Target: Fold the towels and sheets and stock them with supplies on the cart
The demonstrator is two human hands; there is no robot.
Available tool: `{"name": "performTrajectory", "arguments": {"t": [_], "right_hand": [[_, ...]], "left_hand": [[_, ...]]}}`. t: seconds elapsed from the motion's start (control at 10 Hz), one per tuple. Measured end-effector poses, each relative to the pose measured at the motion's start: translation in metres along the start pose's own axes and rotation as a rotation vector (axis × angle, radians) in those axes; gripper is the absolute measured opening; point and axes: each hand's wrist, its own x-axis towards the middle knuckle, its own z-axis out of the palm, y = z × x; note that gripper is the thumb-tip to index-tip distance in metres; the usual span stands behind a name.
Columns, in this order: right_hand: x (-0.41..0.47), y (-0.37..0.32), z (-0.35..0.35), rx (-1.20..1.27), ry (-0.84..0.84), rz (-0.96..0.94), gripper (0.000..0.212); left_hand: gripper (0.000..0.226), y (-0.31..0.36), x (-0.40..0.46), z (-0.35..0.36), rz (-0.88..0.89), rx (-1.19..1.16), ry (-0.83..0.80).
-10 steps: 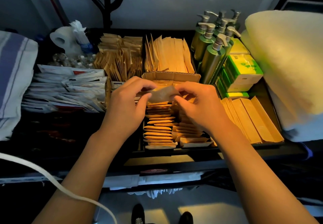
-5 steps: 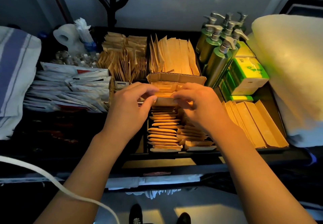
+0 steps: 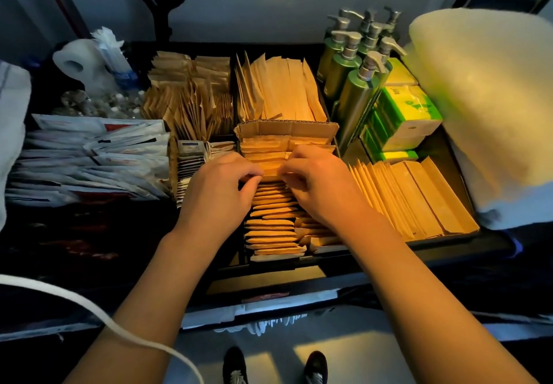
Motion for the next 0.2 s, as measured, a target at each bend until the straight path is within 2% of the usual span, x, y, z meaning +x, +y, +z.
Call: {"name": "performTrajectory", "arguments": {"t": [0.1, 0.2], "right_hand": [[-0.0040, -0.0042, 0.0046, -0.047, -0.044, 0.028, 0.020], [-0.0092, -0.0045, 0.0076, -0.031, 0.022, 0.056, 0.024]], "left_hand": [[0.013, -0.0005, 0.0005, 0.0046, 0.022, 0.036, -0.059], [0.014, -0.0031, 0.0024, 0.0039, 0.020, 0.022, -0.037]]}}
